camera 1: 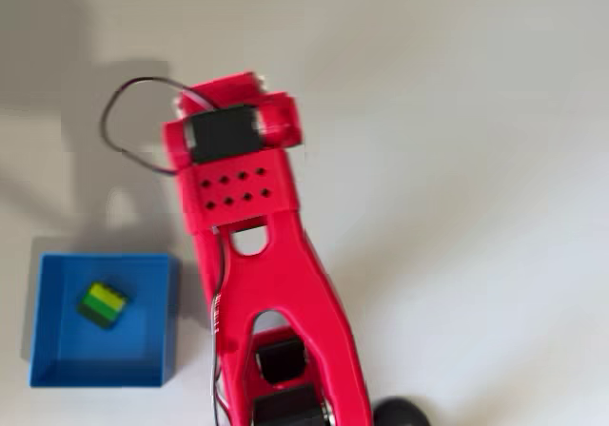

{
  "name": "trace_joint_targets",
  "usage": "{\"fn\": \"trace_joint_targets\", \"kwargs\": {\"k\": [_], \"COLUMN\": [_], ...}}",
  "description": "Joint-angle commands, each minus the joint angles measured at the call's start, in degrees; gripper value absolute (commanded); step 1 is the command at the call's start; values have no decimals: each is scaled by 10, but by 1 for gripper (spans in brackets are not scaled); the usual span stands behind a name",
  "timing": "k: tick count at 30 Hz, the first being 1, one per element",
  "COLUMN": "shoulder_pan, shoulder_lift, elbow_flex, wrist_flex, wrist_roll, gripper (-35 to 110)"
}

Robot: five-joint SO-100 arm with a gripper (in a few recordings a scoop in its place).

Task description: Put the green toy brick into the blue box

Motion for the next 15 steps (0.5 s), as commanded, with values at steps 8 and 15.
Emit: {"fn": "trace_joint_targets", "kwargs": {"k": [8, 15], "shoulder_pan": [53, 74], "shoulder_lift": [171, 337], "elbow_flex": [120, 291], "wrist_flex": [-70, -114], "wrist_roll": [1, -16], "gripper": [0, 0]}}
